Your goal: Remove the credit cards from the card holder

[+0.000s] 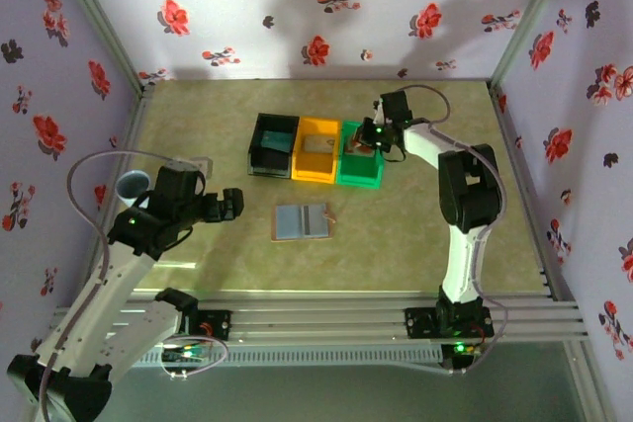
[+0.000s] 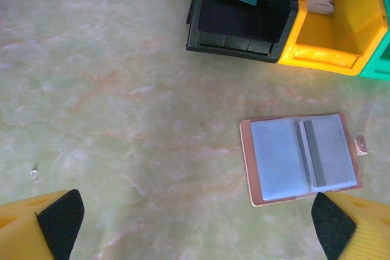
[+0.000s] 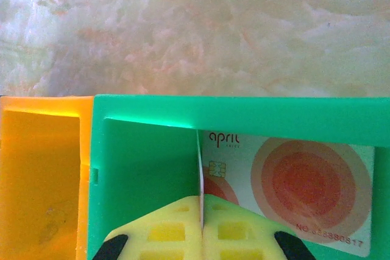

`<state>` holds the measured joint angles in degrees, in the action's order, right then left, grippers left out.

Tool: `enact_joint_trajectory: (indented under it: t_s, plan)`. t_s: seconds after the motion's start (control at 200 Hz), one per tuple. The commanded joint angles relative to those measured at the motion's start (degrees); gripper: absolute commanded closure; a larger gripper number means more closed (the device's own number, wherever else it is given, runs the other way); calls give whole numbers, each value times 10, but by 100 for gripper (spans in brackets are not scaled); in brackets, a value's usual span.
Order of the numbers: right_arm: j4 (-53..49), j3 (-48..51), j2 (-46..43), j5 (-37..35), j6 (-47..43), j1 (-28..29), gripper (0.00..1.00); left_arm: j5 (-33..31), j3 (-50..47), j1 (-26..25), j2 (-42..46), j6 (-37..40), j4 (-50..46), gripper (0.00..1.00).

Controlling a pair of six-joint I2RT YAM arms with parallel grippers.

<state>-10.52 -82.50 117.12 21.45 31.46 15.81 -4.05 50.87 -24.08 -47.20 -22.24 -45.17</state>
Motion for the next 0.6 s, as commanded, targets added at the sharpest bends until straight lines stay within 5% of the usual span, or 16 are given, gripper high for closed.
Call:
enact_joint_trajectory:
  t_s: [0.0, 0.19, 0.595]
  plan:
    - [3, -21, 13, -3, -5, 2, 100, -1, -6, 6, 0, 11, 5, 0]
    - [-8, -31, 18, -6, -7, 2, 95, -1, -7, 6, 0, 11, 6, 0]
    - [-38, -48, -8, -20, -13, -1, 67, 2, -7, 6, 0, 12, 7, 0]
